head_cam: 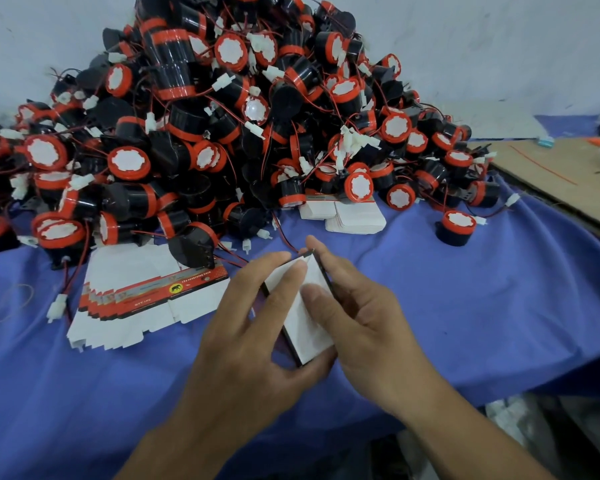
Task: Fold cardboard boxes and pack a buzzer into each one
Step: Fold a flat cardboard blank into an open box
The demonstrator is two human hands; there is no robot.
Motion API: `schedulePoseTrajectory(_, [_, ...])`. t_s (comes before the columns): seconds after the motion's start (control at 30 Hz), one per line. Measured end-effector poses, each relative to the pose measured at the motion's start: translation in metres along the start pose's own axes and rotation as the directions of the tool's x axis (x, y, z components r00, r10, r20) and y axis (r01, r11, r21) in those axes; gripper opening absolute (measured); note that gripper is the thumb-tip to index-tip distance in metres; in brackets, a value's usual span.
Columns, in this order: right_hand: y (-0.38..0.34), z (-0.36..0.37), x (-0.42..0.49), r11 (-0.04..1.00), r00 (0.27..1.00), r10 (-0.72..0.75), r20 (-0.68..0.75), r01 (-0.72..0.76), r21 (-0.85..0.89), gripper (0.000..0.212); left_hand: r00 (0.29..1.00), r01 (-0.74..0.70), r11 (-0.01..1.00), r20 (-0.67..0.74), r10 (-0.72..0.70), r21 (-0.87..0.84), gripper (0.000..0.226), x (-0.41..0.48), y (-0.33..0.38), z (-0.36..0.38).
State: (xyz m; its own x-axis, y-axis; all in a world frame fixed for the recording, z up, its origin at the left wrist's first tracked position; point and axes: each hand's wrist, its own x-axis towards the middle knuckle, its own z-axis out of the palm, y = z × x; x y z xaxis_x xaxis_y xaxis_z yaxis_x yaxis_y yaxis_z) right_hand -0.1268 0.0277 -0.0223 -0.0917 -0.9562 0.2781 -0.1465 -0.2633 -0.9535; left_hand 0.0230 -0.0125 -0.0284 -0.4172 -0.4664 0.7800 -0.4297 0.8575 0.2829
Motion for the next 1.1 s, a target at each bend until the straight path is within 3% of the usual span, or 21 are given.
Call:
schedulePoseTrajectory(0.1, [-0.003,-0.009,-0.001,0.964,0.991,-0.135,0.004,0.132,-0.232,0.055,0.99,-0.009,0.994,0.137,0.023,-0.105,0.078,0.002,-0.004,-0.005])
schedulePoseTrajectory(0.2, [-0.002,-0.024,0.0,0.79,0.944,-0.274,0.182,0.329,-0.518,0.079,0.951,0.026,0.987,0.308,0.025,-0.162,0.093,0.002,-0.018,-0.016])
schedulePoseTrajectory(0.3, [0.004,-0.024,0.0,0.694,0.91,-0.232,0.344,0.403,-0.596,0.089,0.916,-0.023,0.998,0.399,0.048,-0.067,0.09,-0.002,-0.029,-0.018])
schedulePoseTrajectory(0.4, [0.013,-0.02,0.002,0.46,0.869,-0.278,0.408,0.494,-0.738,0.077,0.894,-0.139,0.982,0.443,0.069,0.128,0.067,-0.004,-0.038,-0.016])
schedulePoseTrajectory(0.5, [0.014,-0.02,0.006,0.333,0.909,-0.236,0.344,0.408,-0.85,0.042,0.895,-0.181,0.933,0.446,0.025,0.311,0.051,-0.005,-0.04,-0.015])
schedulePoseTrajectory(0.63, [0.009,-0.008,0.004,0.224,0.97,-0.129,0.208,0.232,-0.946,0.049,0.914,-0.145,0.891,0.403,-0.046,0.43,0.05,-0.005,-0.036,-0.019])
schedulePoseTrajectory(0.73, [0.004,0.003,0.001,0.125,0.993,-0.079,0.085,0.094,-0.988,0.056,0.925,-0.035,0.912,0.359,-0.125,0.408,0.047,-0.009,-0.032,-0.018])
schedulePoseTrajectory(0.83, [-0.003,0.011,-0.002,0.109,0.999,0.001,0.042,0.042,-0.993,0.048,0.901,0.173,0.96,0.359,-0.245,0.221,0.037,-0.017,-0.027,-0.015])
schedulePoseTrajectory(0.93, [0.001,0.019,-0.006,0.123,0.993,0.096,0.069,0.057,-0.991,0.035,0.862,0.372,0.928,0.36,-0.357,0.031,0.027,-0.025,-0.033,-0.017])
schedulePoseTrajectory(1.0, [0.006,0.02,-0.01,0.148,0.995,0.072,0.074,0.063,-0.987,0.038,0.849,0.39,0.921,0.392,-0.354,-0.011,0.024,-0.03,-0.043,-0.016])
schedulePoseTrajectory(1.1, [0.009,0.017,-0.004,0.217,0.998,0.038,0.041,0.032,-0.976,0.038,0.85,0.42,0.905,0.377,-0.368,-0.062,0.039,-0.028,-0.054,-0.021])
